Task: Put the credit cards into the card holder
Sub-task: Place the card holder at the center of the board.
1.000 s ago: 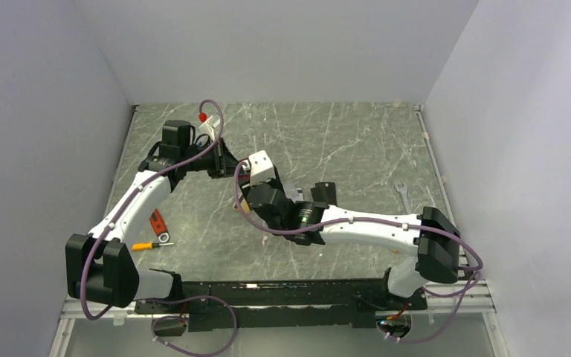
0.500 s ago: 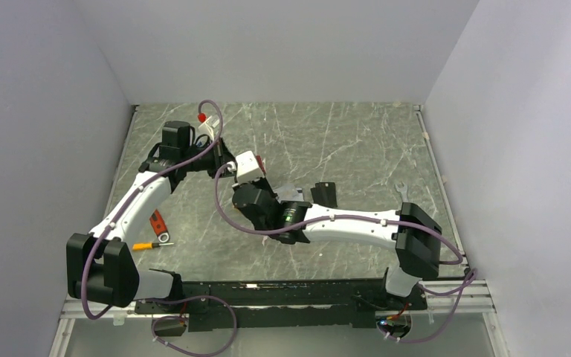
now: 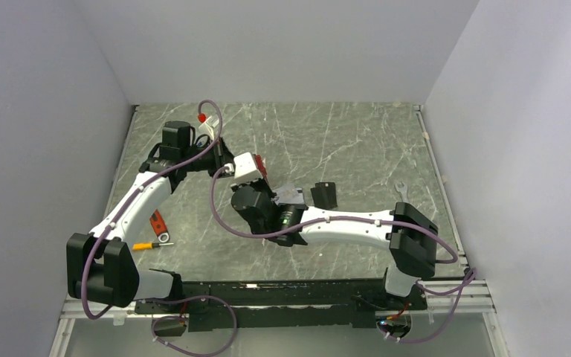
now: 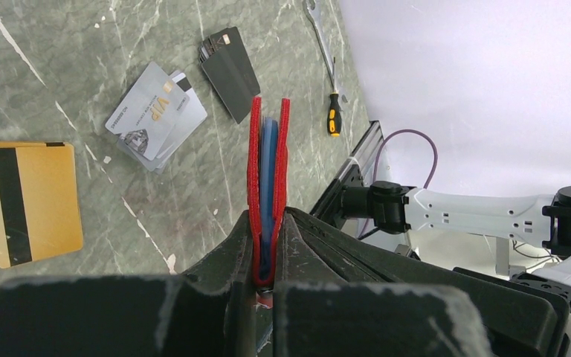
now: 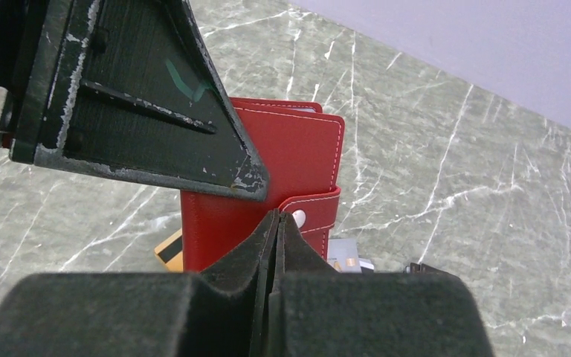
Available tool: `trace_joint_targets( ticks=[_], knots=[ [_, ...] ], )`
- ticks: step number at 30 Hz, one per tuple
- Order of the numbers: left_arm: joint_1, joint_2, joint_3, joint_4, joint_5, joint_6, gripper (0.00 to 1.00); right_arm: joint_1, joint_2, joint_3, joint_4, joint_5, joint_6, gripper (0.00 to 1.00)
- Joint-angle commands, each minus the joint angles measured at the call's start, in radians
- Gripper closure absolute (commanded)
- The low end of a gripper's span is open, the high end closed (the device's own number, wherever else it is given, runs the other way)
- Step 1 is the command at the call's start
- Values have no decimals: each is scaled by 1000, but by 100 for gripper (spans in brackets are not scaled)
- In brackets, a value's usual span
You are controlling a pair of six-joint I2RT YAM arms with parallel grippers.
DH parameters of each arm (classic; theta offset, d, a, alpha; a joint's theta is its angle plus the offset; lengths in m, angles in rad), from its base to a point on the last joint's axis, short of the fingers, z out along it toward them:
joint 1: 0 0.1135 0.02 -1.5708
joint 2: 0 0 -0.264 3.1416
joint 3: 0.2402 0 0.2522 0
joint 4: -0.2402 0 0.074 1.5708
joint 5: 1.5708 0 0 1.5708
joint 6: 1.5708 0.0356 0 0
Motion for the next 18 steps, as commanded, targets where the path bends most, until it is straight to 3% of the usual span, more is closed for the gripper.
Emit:
trace_joint_targets(
  ticks=[1, 5, 18],
  knots=[
    [-3, -29, 13, 4, 42, -6, 100, -14, -21, -44, 91, 88, -38, 100],
    [-4, -36, 19, -18, 26, 8, 100, -61, -113, -124, 82, 9, 71, 100],
    [0, -39, 23, -34, 17, 18, 100, -79, -218, -199, 100, -50, 56, 100]
  ],
)
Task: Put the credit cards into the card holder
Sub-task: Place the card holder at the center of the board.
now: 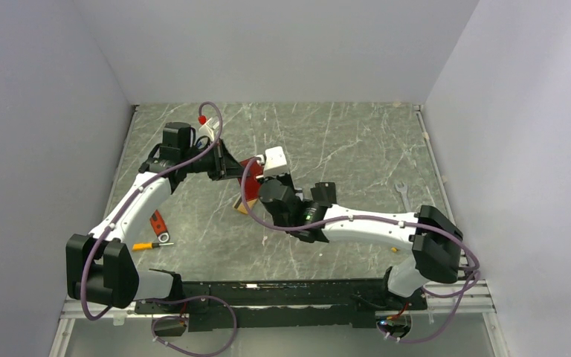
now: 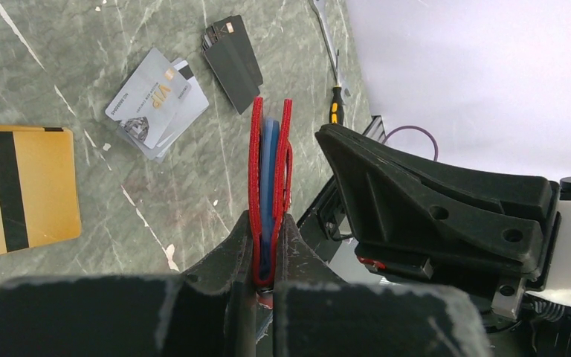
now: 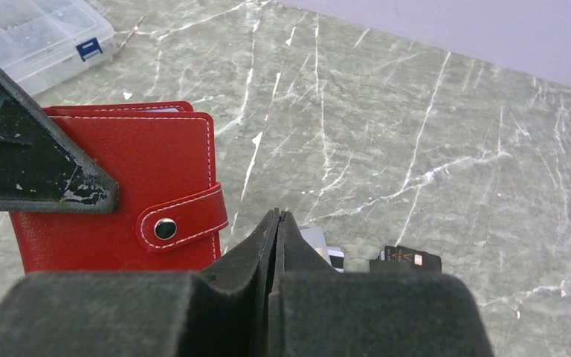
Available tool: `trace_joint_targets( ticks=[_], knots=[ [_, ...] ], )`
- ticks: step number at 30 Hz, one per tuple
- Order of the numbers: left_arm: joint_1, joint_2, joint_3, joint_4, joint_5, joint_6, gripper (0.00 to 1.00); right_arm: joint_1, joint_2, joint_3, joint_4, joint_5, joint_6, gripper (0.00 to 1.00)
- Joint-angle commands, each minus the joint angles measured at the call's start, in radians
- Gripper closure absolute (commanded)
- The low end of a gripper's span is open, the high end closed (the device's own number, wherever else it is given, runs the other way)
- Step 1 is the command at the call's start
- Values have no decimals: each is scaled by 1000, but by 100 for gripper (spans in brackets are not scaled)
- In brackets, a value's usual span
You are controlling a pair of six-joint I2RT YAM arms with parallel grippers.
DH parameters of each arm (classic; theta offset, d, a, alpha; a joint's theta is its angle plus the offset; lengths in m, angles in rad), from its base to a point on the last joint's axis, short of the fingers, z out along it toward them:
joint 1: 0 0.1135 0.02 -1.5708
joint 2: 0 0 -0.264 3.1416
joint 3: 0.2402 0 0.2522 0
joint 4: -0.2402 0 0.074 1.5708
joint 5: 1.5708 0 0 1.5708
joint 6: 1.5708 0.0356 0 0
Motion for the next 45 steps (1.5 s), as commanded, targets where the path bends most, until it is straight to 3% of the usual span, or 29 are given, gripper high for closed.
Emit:
trace_joint_targets(
  ticks=[1, 3, 5, 9, 14, 20, 23, 26, 35, 40, 43, 45],
  knots=[
    [5, -31, 24, 4, 24, 9, 100, 7, -84, -15, 31, -70, -32, 99],
    [5, -31, 23, 7, 25, 6, 100, 11, -120, -43, 63, -139, -64, 73],
    [6, -32, 23, 8, 25, 5, 100, 20, -152, -88, 121, -187, -110, 61],
    [6, -28, 21, 13, 26, 3, 100, 37, -173, -136, 210, -299, -194, 51],
    [7, -28, 23, 9, 26, 5, 100, 47, -121, -75, 163, -345, -184, 44],
    [7, -30, 23, 15, 35, -3, 100, 57, -54, -34, 136, -290, -199, 39],
    [8, -32, 24, 17, 43, -12, 100, 57, -8, -5, 144, -215, -239, 40],
    [8, -31, 26, 17, 50, -17, 100, 58, 38, 14, 174, -152, -284, 49],
    [7, -31, 25, 27, 66, -32, 100, 56, 96, 16, 198, -106, -327, 65],
    [8, -31, 25, 35, 75, -43, 100, 55, 116, 27, 239, -85, -354, 82],
    [7, -31, 18, 42, 80, -50, 100, 53, 130, 40, 267, -63, -376, 100],
    [8, -29, 15, 41, 82, -50, 100, 53, 136, 40, 291, -54, -392, 100]
  ],
)
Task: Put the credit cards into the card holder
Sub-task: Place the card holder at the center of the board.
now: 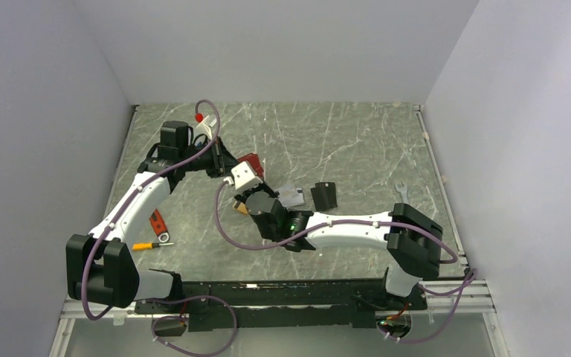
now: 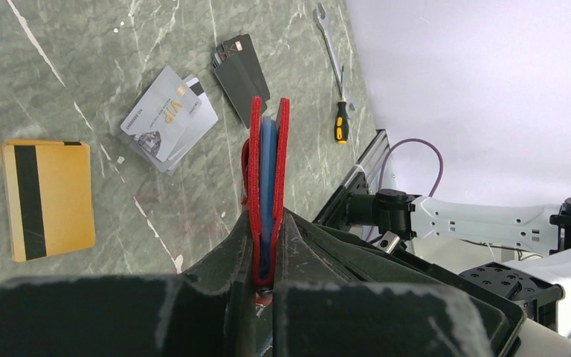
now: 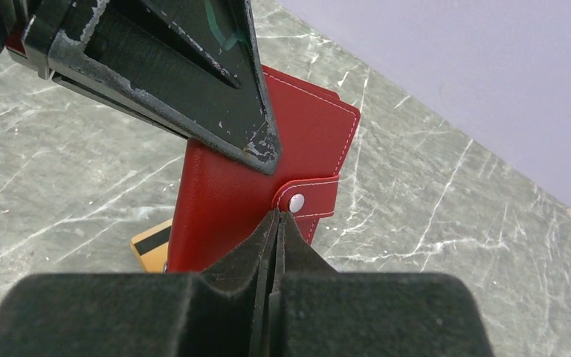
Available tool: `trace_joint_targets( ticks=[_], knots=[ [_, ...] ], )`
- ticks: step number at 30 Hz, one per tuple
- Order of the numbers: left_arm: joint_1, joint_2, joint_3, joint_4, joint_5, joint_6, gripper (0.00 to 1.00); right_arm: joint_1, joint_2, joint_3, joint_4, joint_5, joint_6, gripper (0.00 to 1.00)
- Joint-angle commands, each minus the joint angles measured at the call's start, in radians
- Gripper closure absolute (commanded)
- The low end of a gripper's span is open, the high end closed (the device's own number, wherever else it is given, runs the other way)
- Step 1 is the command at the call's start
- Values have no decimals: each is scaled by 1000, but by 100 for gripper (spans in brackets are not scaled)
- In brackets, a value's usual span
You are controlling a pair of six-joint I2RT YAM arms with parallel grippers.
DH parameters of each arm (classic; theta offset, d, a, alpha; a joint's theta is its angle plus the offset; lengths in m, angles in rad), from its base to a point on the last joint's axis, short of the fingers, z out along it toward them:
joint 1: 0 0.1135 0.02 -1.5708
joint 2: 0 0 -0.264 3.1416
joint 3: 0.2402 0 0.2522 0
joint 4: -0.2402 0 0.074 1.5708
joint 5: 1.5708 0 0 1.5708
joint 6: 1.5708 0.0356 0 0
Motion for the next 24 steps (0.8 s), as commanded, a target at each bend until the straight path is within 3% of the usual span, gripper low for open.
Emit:
trace_joint_targets(
  ticks=[1, 24],
  knots=[
    [-6, -29, 15, 16, 96, -40, 100, -14, 20, 38, 69, 68, -48, 100],
    [-8, -22, 28, -27, 70, 4, 100, -101, -129, -76, 121, 40, 65, 100]
  ],
)
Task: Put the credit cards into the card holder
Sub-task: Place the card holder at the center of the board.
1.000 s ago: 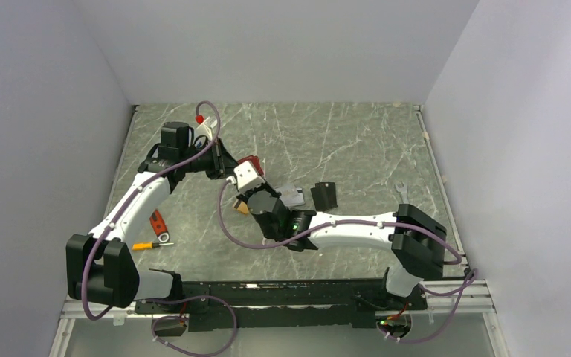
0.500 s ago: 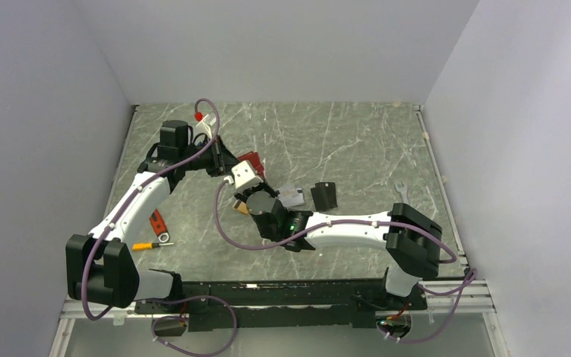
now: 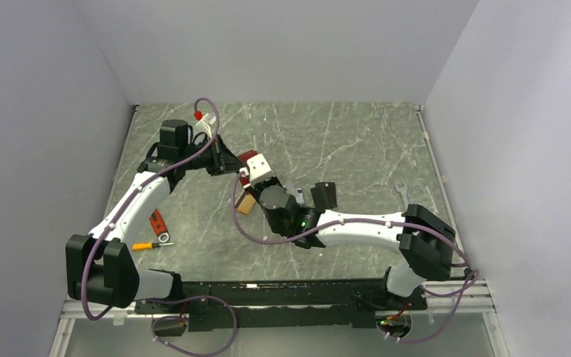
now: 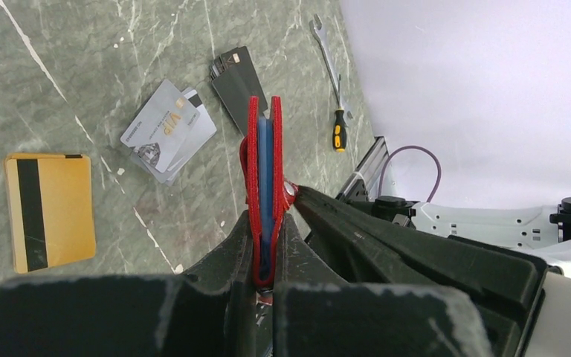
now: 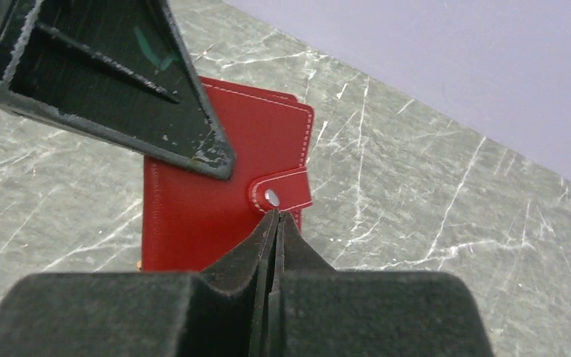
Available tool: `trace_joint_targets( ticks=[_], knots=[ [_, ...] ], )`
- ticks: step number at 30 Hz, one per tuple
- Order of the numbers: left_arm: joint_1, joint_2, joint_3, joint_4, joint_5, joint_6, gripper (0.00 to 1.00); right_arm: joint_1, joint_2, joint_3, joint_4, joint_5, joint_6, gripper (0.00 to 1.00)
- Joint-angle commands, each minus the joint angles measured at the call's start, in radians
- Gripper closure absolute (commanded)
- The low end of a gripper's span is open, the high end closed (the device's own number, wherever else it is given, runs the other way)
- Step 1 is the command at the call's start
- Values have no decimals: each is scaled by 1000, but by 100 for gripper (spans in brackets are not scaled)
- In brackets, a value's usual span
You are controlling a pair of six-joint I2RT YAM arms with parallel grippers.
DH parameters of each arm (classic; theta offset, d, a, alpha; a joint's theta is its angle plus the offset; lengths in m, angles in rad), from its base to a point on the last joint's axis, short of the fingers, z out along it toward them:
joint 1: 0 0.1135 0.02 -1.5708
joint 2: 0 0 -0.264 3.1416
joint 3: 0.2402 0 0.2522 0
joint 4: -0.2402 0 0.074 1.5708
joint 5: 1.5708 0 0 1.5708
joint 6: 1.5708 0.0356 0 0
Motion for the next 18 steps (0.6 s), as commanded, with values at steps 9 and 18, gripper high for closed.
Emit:
trace_joint_targets(
  ticks=[9, 18],
  knots=[
    [-8, -26, 29, -66, 78, 17, 100, -63, -96, -46, 34, 91, 46, 100],
    [-6, -20, 27, -63, 77, 15, 100, -42, -273, -200, 25, -166, -34, 51]
  ],
)
